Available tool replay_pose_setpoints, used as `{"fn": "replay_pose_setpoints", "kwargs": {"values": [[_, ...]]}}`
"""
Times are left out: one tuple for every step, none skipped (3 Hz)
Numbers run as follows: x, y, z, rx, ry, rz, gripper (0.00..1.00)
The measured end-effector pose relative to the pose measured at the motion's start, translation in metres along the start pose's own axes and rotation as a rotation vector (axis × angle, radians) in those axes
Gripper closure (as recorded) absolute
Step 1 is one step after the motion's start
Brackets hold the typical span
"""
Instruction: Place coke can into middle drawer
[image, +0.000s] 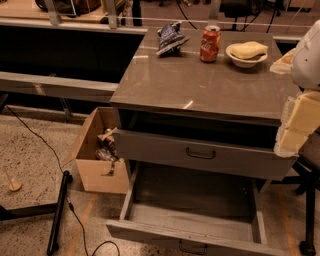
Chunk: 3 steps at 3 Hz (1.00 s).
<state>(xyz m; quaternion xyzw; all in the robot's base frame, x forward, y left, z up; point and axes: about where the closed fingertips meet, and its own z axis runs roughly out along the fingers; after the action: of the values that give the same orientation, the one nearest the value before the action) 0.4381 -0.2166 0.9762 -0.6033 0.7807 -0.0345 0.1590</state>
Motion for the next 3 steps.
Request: {"fn": "replay_pose_setpoints", "kwargs": {"values": [[0.0, 0.0, 0.0, 0.0, 0.0, 0.0, 0.0], [0.0, -0.018, 0.004, 0.045, -0.067, 0.053, 0.0], [0.011, -0.068, 0.014, 0.148, -0.221, 0.203, 0.0]]}}
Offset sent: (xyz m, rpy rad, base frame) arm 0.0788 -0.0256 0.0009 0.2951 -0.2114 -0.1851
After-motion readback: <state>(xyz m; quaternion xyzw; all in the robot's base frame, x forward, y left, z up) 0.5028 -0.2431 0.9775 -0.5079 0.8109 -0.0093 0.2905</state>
